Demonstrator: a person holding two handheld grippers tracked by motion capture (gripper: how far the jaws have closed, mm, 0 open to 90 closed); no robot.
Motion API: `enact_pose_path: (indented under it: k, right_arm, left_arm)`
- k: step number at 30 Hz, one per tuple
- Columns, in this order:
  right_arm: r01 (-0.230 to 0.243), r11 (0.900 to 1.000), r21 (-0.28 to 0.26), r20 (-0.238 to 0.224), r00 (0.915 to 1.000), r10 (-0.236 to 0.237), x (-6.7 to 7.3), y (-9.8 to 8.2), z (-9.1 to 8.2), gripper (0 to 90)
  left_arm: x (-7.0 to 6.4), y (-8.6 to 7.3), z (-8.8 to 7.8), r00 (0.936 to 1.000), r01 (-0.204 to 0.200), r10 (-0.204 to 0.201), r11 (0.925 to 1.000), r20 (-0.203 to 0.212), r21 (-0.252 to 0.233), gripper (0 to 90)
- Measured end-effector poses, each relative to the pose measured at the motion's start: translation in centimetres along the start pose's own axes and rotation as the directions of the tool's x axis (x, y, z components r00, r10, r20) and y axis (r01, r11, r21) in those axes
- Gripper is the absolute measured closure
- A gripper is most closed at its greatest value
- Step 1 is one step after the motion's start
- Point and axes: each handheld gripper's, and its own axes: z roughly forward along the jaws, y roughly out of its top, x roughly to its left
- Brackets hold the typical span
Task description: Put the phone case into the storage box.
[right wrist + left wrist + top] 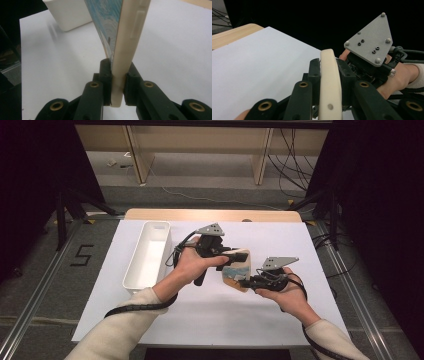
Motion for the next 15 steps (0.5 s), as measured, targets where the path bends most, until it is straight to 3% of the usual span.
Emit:
enact_pose_path:
  k: [2, 5, 8, 10, 13, 15]
  right_arm:
    - [-0.007, 1.000, 0.010, 0.007, 1.0000, 0.007, 0.0, 0.1, 0.1, 80.6]
    - [-0.020, 1.000, 0.023, 0.014, 0.9997, 0.020, 0.1, 0.3, 0.4, 80.7]
    - [-0.042, 0.999, 0.031, 0.029, 0.9987, 0.042, 0.3, 0.4, 0.8, 80.7]
    - [-0.063, 0.997, 0.032, 0.046, 0.9971, 0.061, 0.5, 0.6, 1.0, 80.7]
    - [-0.063, 0.997, 0.040, 0.071, 0.9956, 0.060, 0.9, 0.8, 1.4, 80.6]
    - [-0.074, 0.996, 0.040, 0.091, 0.9933, 0.070, 1.1, 0.9, 1.7, 80.6]
  left_arm:
    - [0.2, -0.1, -0.1, 1.0000, -0.006, 0.006, 0.9999, -0.002, -0.009, 72.3]
    - [0.4, -0.5, -0.1, 0.9973, -0.064, 0.062, 0.9967, -0.040, -0.049, 60.4]
    - [0.7, -0.8, -0.3, 0.9853, -0.134, 0.123, 0.9871, -0.118, -0.088, 40.5]
    - [0.8, -1.0, -0.5, 0.9818, -0.145, 0.130, 0.9837, -0.139, -0.106, 35.0]
    - [0.7, -1.2, -0.7, 0.9709, -0.176, 0.155, 0.9791, -0.183, -0.102, 25.0]
    - [0.5, -1.3, -0.9, 0.9680, -0.175, 0.152, 0.9787, -0.200, -0.106, 18.3]
